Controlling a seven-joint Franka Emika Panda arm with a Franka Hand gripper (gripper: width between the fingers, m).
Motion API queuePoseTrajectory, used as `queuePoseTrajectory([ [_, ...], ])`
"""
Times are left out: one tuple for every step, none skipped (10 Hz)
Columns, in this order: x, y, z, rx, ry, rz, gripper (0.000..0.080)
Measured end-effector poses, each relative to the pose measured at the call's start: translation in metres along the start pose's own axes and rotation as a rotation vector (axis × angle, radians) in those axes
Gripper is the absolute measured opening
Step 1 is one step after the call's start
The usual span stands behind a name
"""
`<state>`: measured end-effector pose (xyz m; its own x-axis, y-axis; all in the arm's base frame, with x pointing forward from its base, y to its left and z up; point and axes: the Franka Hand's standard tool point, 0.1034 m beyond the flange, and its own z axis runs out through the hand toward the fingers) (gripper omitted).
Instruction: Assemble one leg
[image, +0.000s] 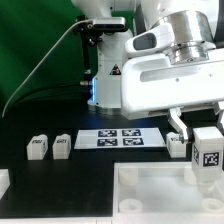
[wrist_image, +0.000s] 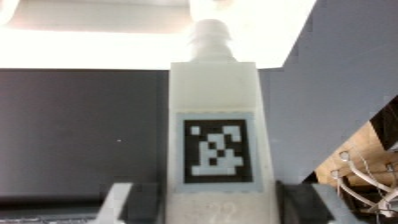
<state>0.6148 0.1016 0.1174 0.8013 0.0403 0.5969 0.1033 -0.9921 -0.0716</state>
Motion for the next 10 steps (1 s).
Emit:
queuePoseTrajectory([
  [-0.003, -0.002, 0.004, 0.003, -0.007, -0.001, 0.0294],
  [-0.007, -0.004, 0.007, 0.006, -0.014, -0.003, 0.0294],
  [-0.009, -0.005, 0.01, 0.007, -0.017, -0.003, 0.0294],
  [-0.01, -0.006, 0.013, 0.009, -0.02, -0.003, 0.0294],
  [-0.01, -0.008, 0.014, 0.011, -0.02, -0.004, 0.0294],
  [-0.01, -0.009, 0.016, 0.012, -0.019, -0.004, 0.0294],
  [-0.012, -0.009, 0.018, 0.012, -0.021, -0.004, 0.0294],
  [-0.017, -0.008, 0.022, 0.012, -0.03, -0.002, 0.0294],
  [-0.02, -0.008, 0.024, 0.011, -0.032, -0.002, 0.0294],
  [-0.021, -0.008, 0.025, 0.011, -0.03, -0.001, 0.0294],
])
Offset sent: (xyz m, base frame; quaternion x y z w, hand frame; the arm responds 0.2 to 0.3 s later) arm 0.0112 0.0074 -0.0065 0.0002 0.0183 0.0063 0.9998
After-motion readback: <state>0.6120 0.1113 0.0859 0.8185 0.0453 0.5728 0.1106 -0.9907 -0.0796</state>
